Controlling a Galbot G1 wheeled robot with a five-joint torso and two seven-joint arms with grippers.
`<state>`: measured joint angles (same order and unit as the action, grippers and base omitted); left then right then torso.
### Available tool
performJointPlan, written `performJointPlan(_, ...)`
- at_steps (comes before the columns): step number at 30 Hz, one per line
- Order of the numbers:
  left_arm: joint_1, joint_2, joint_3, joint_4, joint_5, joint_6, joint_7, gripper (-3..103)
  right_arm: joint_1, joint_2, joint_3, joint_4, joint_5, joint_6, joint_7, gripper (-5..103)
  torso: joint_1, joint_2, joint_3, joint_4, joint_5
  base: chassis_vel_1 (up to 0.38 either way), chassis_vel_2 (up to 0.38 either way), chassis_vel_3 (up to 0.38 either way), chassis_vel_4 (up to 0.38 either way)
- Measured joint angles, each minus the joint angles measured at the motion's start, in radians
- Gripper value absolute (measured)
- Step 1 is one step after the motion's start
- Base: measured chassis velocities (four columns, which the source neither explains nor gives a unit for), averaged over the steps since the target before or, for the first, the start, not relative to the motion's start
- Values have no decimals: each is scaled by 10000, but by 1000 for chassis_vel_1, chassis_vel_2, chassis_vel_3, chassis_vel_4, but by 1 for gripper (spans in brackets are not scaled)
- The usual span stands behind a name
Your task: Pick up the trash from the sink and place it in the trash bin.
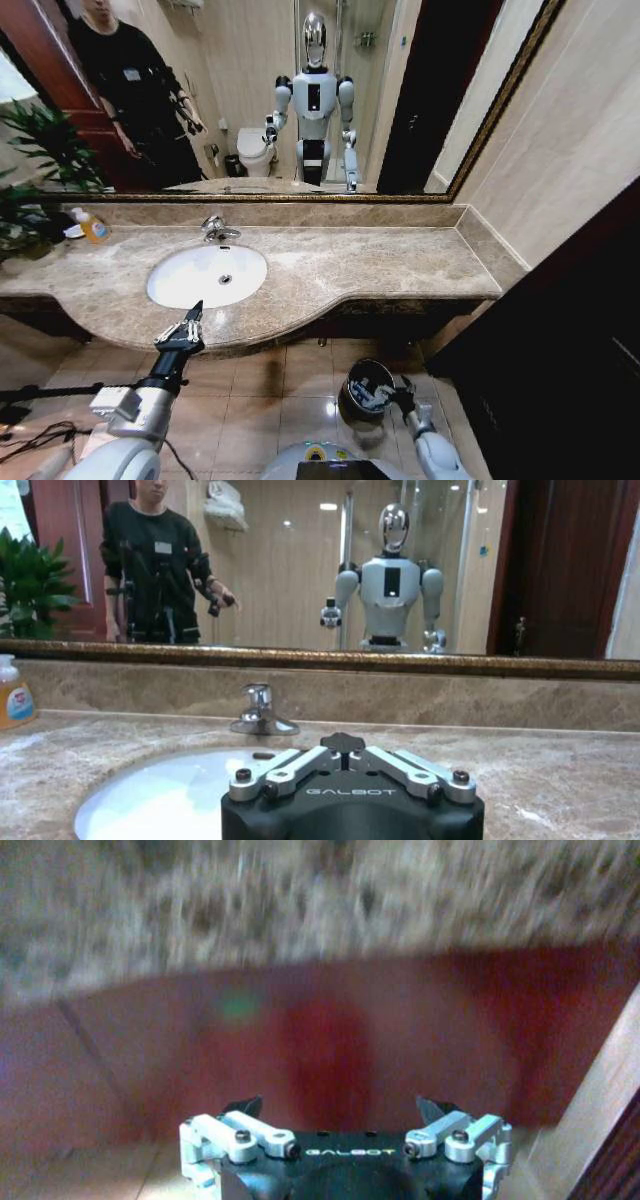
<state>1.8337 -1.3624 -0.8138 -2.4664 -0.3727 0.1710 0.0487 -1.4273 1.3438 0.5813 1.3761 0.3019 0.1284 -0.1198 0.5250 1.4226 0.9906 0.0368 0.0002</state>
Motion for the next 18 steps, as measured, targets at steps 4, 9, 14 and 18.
performJointPlan(4, 0, 0, 0, 1, 0, 0, 0, 0, -441, -302, 181, 2059, 321, -642, 597, 100, 0, 0, 0, 0, -4, 0, 0, 0, 0)
performJointPlan(9, 0, 0, 0, 0, 0, 0, 0, 0, -708, -492, 601, 3950, 430, -1065, 713, 100, 0, 0, 0, -1, -5, 0, 0, 0, 0)
performJointPlan(14, 0, 0, 0, 0, 0, 0, 0, 0, -810, -562, 1011, 6165, 763, -1681, 1050, 100, 0, 0, 0, 0, -3, 0, 0, 0, 0)
performJointPlan(18, 0, 0, 0, 0, 0, 0, 0, 0, -913, -561, 1109, 7300, 1005, -2059, 1372, 100, 0, 0, 0, 0, -2, 0, 0, 0, 0)
